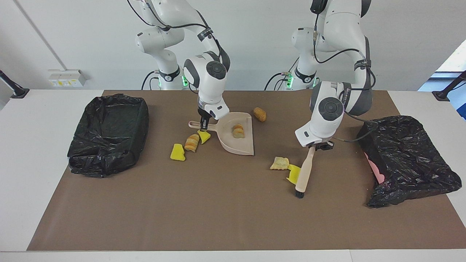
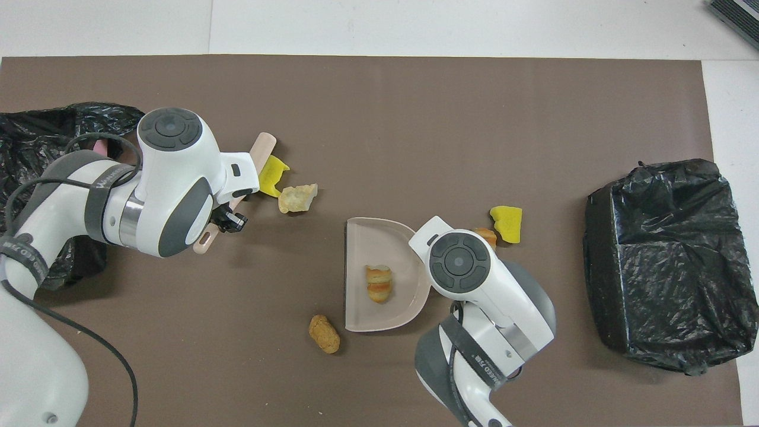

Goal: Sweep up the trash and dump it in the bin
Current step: 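Sweep the sponge and bread into the dustpan with the left gripper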

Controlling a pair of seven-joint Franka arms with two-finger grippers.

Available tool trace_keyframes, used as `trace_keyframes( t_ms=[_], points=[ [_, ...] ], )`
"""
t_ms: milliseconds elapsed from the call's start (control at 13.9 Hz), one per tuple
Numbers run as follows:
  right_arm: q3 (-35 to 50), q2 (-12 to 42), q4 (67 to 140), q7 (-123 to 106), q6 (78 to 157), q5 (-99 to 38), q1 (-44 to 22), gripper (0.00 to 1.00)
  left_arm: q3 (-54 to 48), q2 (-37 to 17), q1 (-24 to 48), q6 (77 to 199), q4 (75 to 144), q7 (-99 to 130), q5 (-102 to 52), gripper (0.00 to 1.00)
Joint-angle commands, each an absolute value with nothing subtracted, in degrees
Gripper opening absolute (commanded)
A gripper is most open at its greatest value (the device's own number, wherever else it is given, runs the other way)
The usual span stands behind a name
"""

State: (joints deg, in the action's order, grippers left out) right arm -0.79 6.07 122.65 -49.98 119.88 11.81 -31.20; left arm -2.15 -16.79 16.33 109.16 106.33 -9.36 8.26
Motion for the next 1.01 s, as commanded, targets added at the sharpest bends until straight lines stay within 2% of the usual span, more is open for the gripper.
trace_keyframes(
  t_ms=[0,216,505,721,938],
  points=[
    [-0.44,4.92,125.07,-48.60,122.08,12.30,-30.50,0.00,-1.49,-10.91,20.37,109.50,115.46,-10.72,7.03,0.00],
    [-0.44,4.92,125.16,-48.52,122.08,12.30,-30.50,0.00,-1.49,-7.04,23.80,109.42,121.89,-10.55,4.76,0.00],
    [-0.44,4.92,125.16,-48.43,122.08,12.30,-30.50,0.00,-1.49,-3.61,30.48,109.07,126.20,-6.18,-0.25,0.00],
    [-0.44,4.92,125.16,-48.43,122.08,12.30,-30.50,0.00,-1.49,-2.46,37.77,108.63,126.39,0.33,-4.12,0.00],
    [-0.44,4.92,125.16,-48.43,122.08,12.30,-30.50,0.00,-1.49,-1.85,40.87,105.84,124.03,7.37,-6.24,0.00]
  ],
)
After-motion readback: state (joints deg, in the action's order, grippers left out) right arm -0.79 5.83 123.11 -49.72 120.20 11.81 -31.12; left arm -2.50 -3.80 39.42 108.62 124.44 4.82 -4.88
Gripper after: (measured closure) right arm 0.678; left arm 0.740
